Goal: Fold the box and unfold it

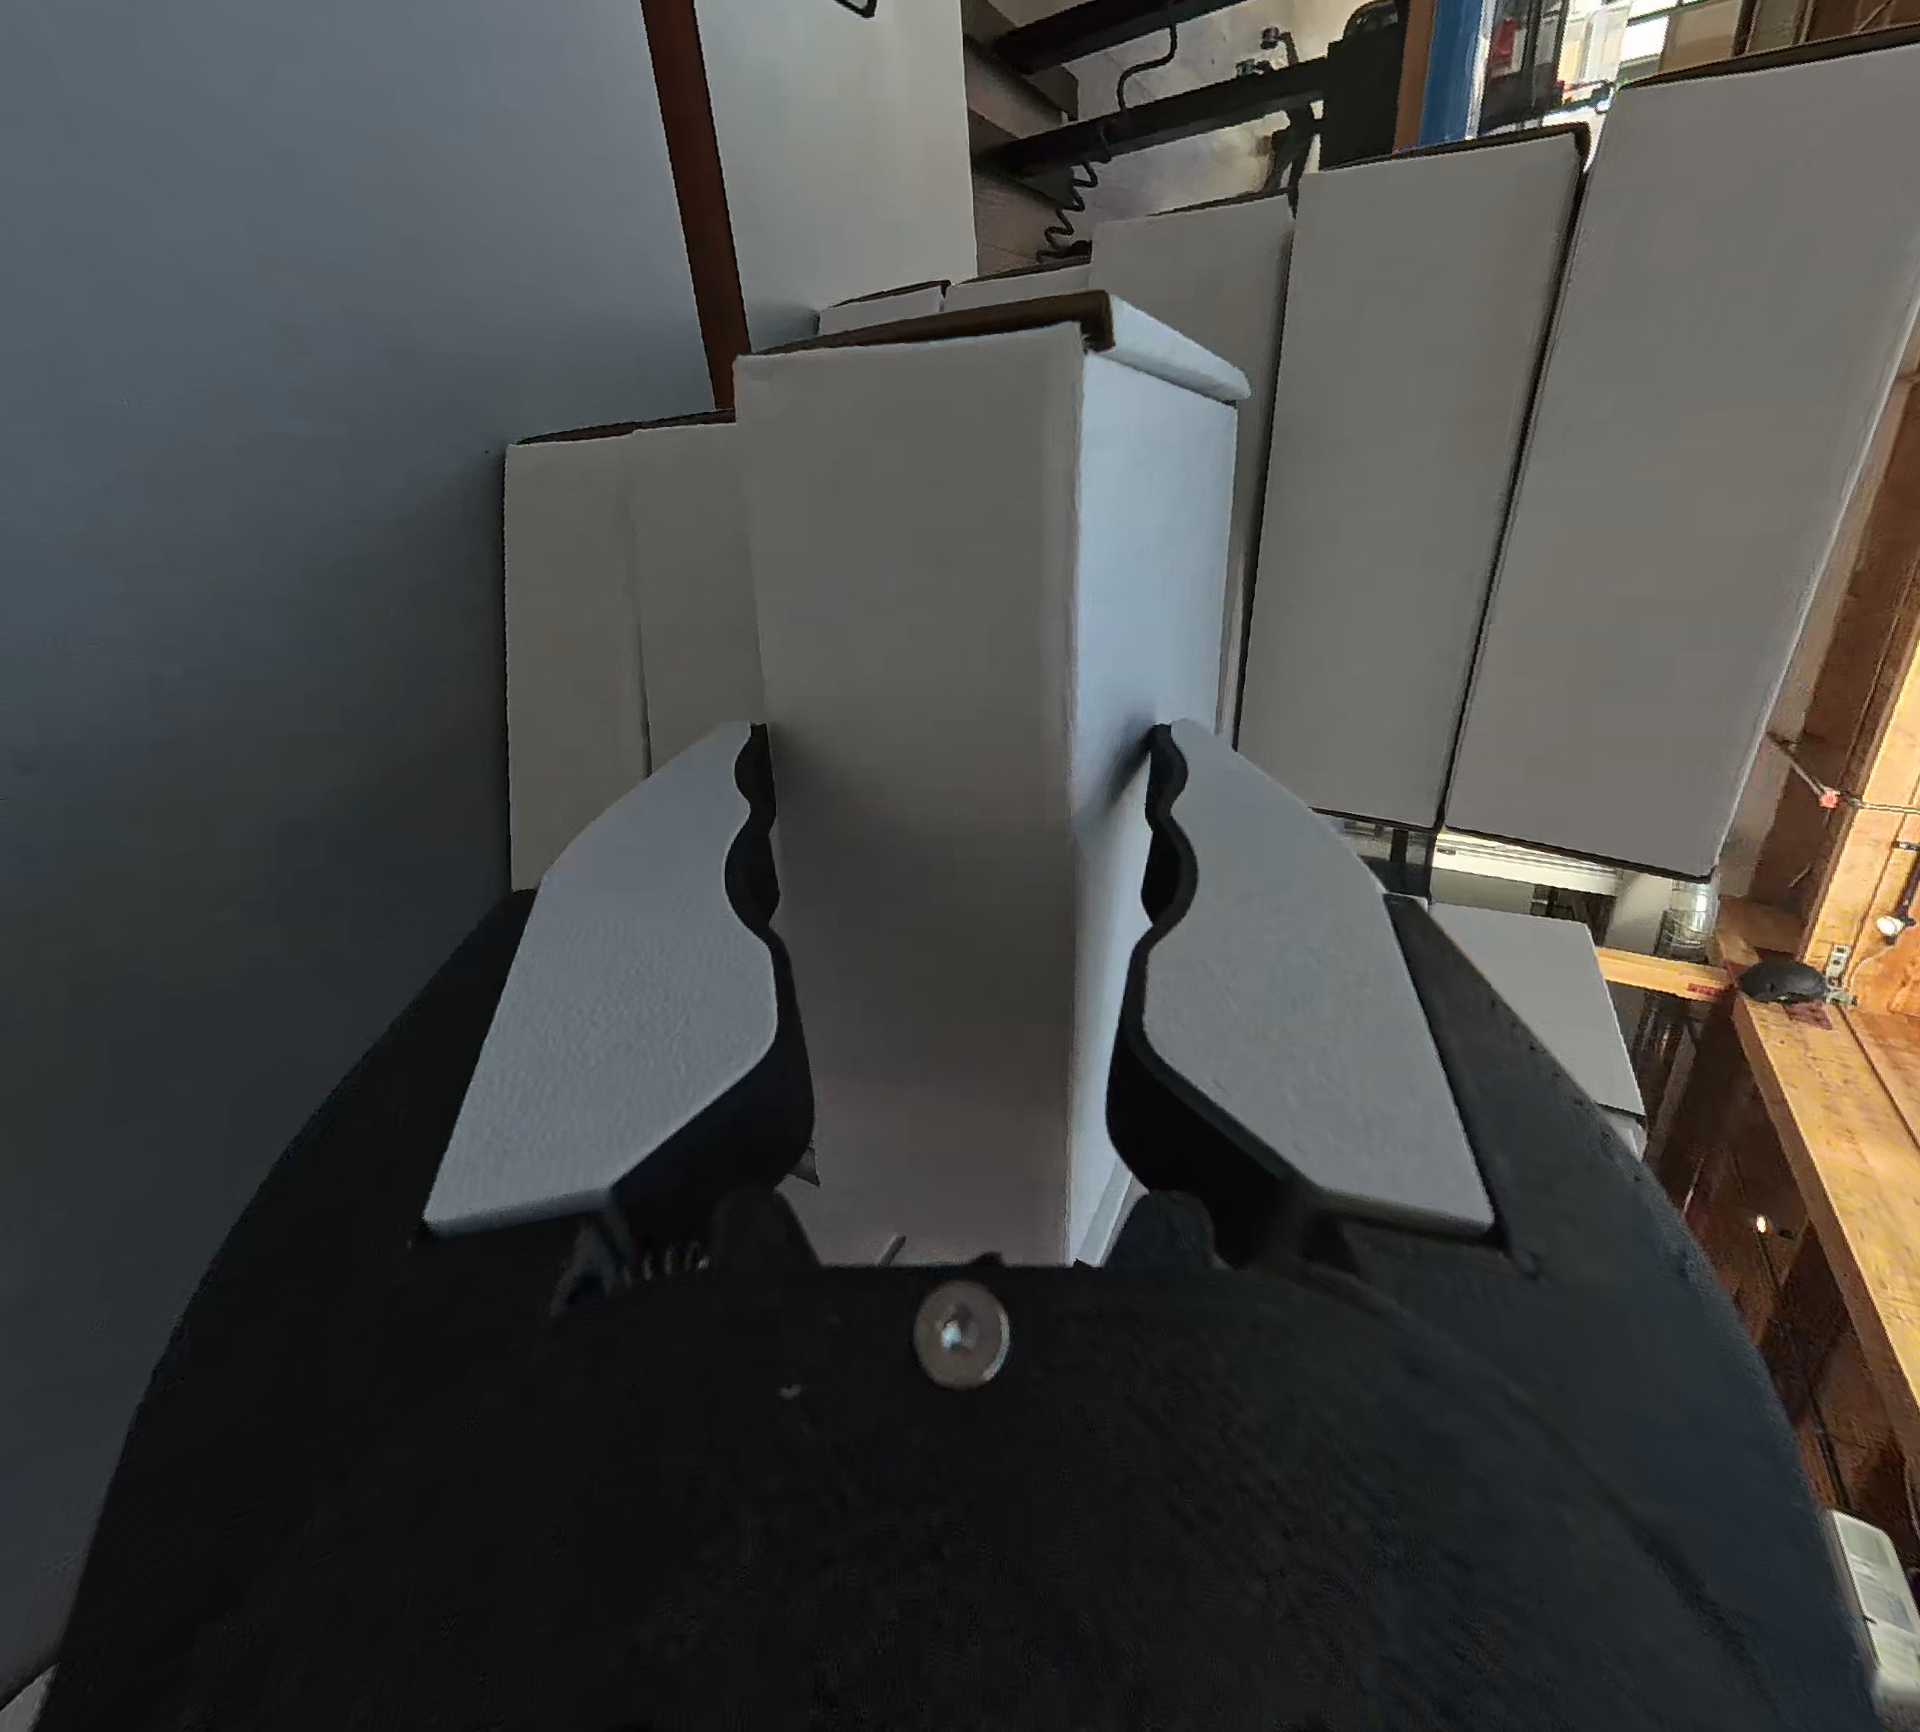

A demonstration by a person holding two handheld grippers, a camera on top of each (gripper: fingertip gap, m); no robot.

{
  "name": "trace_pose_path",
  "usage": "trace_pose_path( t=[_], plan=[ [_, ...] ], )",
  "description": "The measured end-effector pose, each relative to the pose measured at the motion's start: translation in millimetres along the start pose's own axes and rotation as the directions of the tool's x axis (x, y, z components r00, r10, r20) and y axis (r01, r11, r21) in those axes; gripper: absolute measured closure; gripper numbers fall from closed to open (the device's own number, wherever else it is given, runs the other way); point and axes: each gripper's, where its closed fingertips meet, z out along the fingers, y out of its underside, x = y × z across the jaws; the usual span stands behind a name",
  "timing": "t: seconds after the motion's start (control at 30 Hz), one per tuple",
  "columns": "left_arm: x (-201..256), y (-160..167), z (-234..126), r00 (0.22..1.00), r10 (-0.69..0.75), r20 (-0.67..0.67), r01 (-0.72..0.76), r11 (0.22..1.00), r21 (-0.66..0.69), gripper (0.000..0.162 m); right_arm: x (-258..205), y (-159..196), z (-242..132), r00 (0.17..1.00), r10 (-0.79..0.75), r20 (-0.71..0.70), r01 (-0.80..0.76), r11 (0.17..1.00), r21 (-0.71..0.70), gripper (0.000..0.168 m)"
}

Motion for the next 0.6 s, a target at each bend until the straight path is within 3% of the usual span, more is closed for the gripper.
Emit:
trace_pose_path(
  t=[0.43, 0.6],
  plan=[
    [6, 3, -3, 1.000, -0.001, -0.031, 0.001, 1.000, -0.008, 0.099, 2, -4, -5, 0.979, 0.151, 0.134, -0.147, 0.988, -0.038, 0.106],
    [7, 4, -2, 0.999, 0.002, -0.033, -0.002, 1.000, -0.015, 0.099, 9, -1, 4, 0.975, 0.193, 0.112, -0.186, 0.980, -0.070, 0.108]
  ],
)
